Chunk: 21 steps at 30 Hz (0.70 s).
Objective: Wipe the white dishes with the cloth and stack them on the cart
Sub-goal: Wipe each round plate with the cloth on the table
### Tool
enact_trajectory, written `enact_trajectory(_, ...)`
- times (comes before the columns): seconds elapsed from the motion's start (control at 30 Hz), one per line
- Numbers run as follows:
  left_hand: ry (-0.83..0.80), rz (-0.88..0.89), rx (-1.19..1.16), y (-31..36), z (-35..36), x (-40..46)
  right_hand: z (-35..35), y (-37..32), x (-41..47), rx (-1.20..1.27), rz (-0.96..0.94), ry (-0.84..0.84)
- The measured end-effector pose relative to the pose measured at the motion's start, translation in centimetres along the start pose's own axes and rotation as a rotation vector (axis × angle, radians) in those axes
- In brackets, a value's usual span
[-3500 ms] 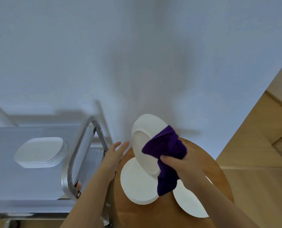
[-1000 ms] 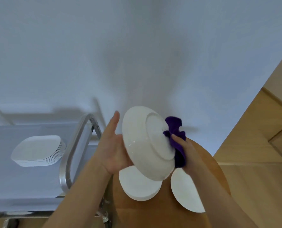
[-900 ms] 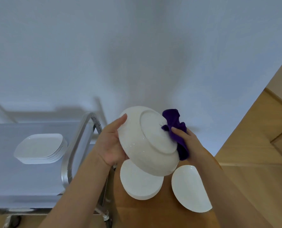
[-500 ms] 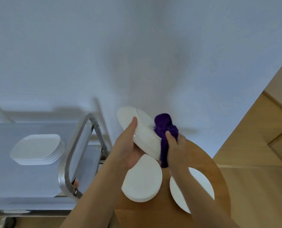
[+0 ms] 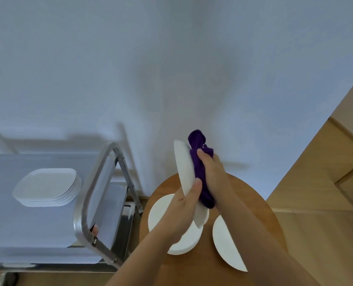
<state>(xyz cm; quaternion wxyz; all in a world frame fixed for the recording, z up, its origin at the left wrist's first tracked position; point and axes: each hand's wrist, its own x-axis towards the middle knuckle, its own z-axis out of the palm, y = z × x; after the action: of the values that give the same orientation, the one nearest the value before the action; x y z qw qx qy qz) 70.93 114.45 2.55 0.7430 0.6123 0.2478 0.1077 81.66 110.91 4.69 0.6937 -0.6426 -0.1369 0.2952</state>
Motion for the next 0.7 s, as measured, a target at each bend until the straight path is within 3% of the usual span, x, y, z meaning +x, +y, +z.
enact_trajectory(0.07,0.024,0.005,-0.022,0.1,0.2,-0.4,-0.2,-0.6,1.3,-0.013,0.023,-0.030)
enact_trajectory(0.17,0.093,0.033,-0.096,0.7,-0.8,-0.1,-0.3,-0.1,2.4,-0.285,-0.101,-0.045)
enact_trajectory(0.27,0.125,0.033,-0.233,1.2,-2.4,0.5,-0.5,1.3,1.8,-0.502,-0.110,-0.149)
enact_trajectory(0.4,0.125,0.086,-0.245,1.1,-3.6,0.9,-1.1,2.7,-0.3,-0.437,-0.099,-0.217)
enact_trajectory(0.53,0.075,0.217,0.271,1.0,-3.6,0.6,-1.1,3.8,-2.6,-0.017,0.179,-0.206)
enact_trajectory(0.6,-0.023,0.167,0.651,0.5,-3.8,0.6,-1.5,3.6,-2.7,0.246,0.328,-0.191)
enact_trajectory(0.7,-0.169,0.135,1.192,0.5,-4.3,0.0,-1.9,2.4,-2.2,0.397,0.347,-0.234)
